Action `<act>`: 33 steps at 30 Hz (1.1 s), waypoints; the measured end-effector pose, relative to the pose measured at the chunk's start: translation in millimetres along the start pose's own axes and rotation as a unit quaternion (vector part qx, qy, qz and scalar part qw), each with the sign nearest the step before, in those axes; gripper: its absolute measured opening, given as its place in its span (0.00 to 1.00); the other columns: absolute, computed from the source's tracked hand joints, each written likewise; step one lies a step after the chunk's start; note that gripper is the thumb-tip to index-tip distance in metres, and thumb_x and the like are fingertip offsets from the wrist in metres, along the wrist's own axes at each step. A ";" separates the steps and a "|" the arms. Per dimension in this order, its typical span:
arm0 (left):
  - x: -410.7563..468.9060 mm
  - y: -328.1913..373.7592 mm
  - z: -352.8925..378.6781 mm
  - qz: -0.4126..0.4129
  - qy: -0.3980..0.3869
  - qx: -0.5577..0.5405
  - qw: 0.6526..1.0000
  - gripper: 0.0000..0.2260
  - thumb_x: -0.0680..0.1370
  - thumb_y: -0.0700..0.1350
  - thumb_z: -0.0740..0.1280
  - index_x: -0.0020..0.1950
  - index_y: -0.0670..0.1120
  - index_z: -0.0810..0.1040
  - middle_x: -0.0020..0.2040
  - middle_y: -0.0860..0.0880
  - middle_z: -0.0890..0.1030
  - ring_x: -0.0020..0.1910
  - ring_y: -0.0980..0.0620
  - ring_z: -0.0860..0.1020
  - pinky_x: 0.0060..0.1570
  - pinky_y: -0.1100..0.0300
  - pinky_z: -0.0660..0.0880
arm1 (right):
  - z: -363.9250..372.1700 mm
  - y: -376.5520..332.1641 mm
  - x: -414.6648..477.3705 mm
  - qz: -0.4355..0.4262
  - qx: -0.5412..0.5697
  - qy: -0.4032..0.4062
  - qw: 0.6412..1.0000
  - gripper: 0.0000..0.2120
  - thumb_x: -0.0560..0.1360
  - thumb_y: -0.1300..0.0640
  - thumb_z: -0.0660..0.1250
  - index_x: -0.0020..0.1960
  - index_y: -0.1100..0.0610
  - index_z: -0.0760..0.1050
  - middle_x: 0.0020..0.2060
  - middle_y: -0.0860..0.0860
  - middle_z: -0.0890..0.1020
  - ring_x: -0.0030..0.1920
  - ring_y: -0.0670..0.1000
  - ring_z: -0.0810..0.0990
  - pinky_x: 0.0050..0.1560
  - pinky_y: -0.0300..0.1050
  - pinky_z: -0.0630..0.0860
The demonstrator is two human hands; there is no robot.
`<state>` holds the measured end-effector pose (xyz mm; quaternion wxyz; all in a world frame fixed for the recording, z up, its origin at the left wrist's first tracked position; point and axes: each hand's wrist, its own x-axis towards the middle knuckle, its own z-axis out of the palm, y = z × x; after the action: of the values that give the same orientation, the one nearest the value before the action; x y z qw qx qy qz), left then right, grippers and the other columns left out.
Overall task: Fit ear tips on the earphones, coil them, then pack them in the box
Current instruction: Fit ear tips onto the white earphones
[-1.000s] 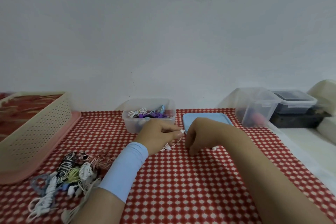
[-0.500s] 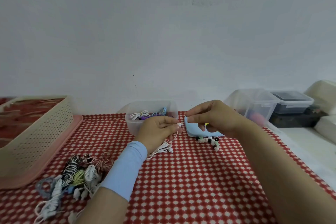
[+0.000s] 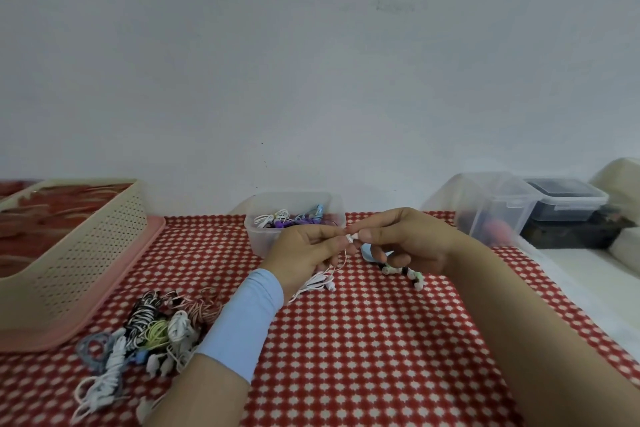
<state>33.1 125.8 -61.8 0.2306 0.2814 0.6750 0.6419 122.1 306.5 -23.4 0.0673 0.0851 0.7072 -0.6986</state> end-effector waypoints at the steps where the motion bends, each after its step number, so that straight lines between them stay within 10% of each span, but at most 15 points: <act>1: -0.1 -0.3 -0.5 0.000 -0.003 0.001 1.000 0.05 0.77 0.40 0.70 0.51 0.46 0.84 0.39 0.50 0.85 0.31 0.58 0.74 0.29 0.69 0.71 | -0.3 1.2 1.3 0.006 0.009 -0.006 1.000 0.12 0.73 0.63 0.70 0.55 0.62 0.85 0.39 0.57 0.84 0.28 0.46 0.73 0.21 0.34 0.62; 33: 3.2 0.7 -2.4 -0.035 -0.012 -0.037 0.999 0.06 0.78 0.43 0.70 0.50 0.43 0.85 0.38 0.47 0.83 0.31 0.56 0.75 0.30 0.67 0.71 | 4.3 -8.3 -1.3 -0.142 -0.237 0.080 0.958 0.07 0.73 0.61 0.76 0.50 0.55 0.87 0.45 0.50 0.88 0.39 0.58 0.85 0.35 0.50 0.83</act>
<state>29.2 126.2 -60.8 0.2718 0.2565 0.6574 0.6543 121.4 302.1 -15.0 -0.0708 0.0209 0.8606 -0.5039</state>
